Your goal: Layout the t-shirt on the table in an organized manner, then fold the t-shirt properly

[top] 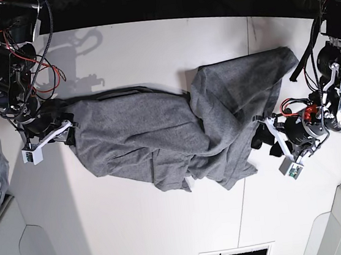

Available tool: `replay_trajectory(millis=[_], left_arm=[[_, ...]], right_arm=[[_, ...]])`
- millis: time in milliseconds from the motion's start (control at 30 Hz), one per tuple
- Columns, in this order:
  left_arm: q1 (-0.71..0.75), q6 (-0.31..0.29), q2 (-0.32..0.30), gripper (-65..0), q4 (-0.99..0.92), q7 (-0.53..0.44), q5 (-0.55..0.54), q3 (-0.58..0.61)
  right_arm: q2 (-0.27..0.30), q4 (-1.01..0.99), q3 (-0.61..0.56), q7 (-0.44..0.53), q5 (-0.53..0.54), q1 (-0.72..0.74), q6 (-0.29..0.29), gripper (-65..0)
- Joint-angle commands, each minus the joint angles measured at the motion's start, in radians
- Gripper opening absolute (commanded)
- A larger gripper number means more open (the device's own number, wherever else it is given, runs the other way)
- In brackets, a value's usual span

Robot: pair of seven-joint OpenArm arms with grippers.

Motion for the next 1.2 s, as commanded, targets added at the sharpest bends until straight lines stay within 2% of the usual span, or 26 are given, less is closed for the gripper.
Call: replay_trajectory(millis=[0,100,233,300,367,467,500,633,900,1033,1100,1167], left_arm=[[-0.020,-0.031,-0.006,-26.3,-0.023,-0.023,-0.031,-0.006],[-0.020,-0.062,0.006,-26.3,-0.129,-0.030,-0.079,-0.006],[-0.020,-0.077,0.048,-26.4,-0.228,-0.074,-0.040,-0.006],[-0.021,-0.076,0.071,-28.4,-0.260,-0.098,-0.003,-0.006],[-0.020,-0.076,0.090,-36.9,-0.275,-0.101,0.022,-0.006],[-0.021,-0.076,0.099,-60.5,-0.277,-0.101,0.061,-0.006],[-0.021,-0.075,0.097,-65.0,-0.277,-0.101,0.071,-0.006],[-0.023,-0.056,0.051,-65.0,-0.267,-0.099,0.066,-0.007],[-0.018,-0.054,-0.102,-65.0,-0.158,0.000,-0.064,-0.024],[-0.017,-0.058,-0.146,-65.0,-0.094,0.068,-0.139,-0.079],[-0.017,-0.106,-0.153,-65.0,-0.062,0.101,-0.198,-0.125],[-0.017,-0.157,-0.153,-65.0,-0.035,0.138,-0.262,-0.181]], right_arm=[[0.001,0.009,-0.009,-0.006,0.005,0.013,0.009,-30.3],[-0.019,0.009,-0.018,-0.006,0.005,0.013,0.008,-30.4],[-0.039,0.009,-0.017,-0.006,0.005,0.013,0.009,-30.7],[-0.039,0.009,-0.017,-0.006,0.005,0.013,0.009,-36.2],[-0.039,0.009,-0.017,-0.006,0.005,0.013,0.009,-46.7],[-0.039,0.009,-0.017,-0.002,0.005,0.013,0.009,-65.0],[-0.038,0.009,-0.017,-0.003,0.003,0.013,0.009,-65.0],[-0.011,0.021,-0.016,0.001,-0.014,0.013,0.054,-65.0],[0.082,0.101,0.050,0.000,-0.013,0.013,0.054,-65.0],[0.103,0.130,0.099,-0.024,-0.010,0.012,0.055,-65.0],[0.103,0.140,0.133,-0.032,-0.005,0.013,0.055,-65.0],[0.103,0.150,0.165,-0.045,0.036,0.012,0.079,-65.0]])
